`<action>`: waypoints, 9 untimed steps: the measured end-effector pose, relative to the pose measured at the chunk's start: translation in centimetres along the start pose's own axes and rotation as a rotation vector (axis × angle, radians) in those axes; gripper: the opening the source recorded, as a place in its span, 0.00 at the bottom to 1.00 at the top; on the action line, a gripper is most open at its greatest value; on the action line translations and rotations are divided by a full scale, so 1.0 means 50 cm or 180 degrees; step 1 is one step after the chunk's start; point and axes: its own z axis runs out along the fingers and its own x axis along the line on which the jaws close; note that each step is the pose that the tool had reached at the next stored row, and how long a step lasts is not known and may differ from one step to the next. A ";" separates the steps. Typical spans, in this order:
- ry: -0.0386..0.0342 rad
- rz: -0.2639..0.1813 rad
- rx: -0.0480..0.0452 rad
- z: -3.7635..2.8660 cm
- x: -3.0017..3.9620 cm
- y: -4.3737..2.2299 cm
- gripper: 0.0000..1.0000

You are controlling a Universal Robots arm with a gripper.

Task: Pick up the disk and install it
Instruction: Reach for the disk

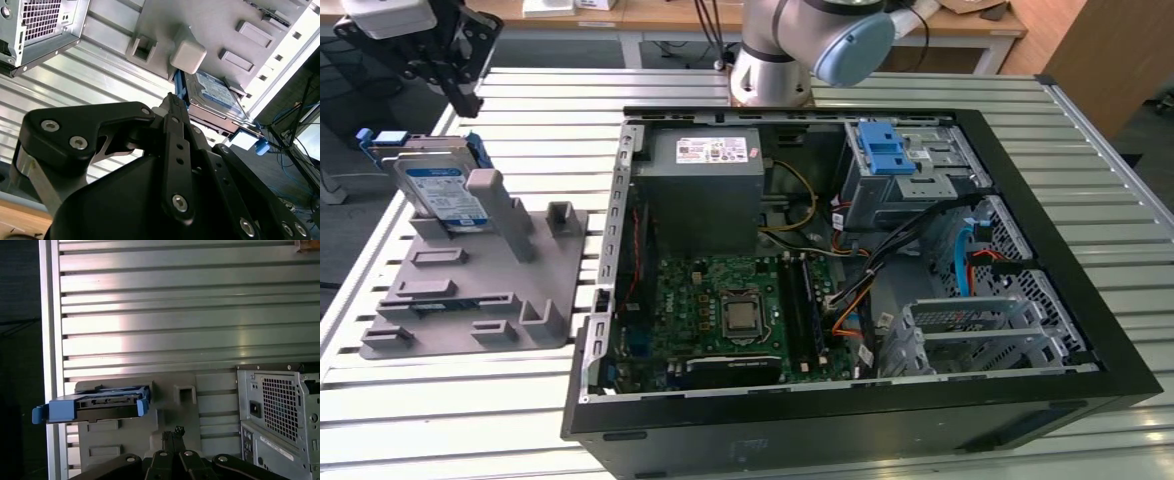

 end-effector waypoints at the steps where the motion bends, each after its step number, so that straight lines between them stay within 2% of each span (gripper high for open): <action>1: 0.0000 0.0000 0.0000 0.000 0.002 0.000 0.11; 9: 0.0000 0.0000 0.0000 0.002 0.024 0.003 0.11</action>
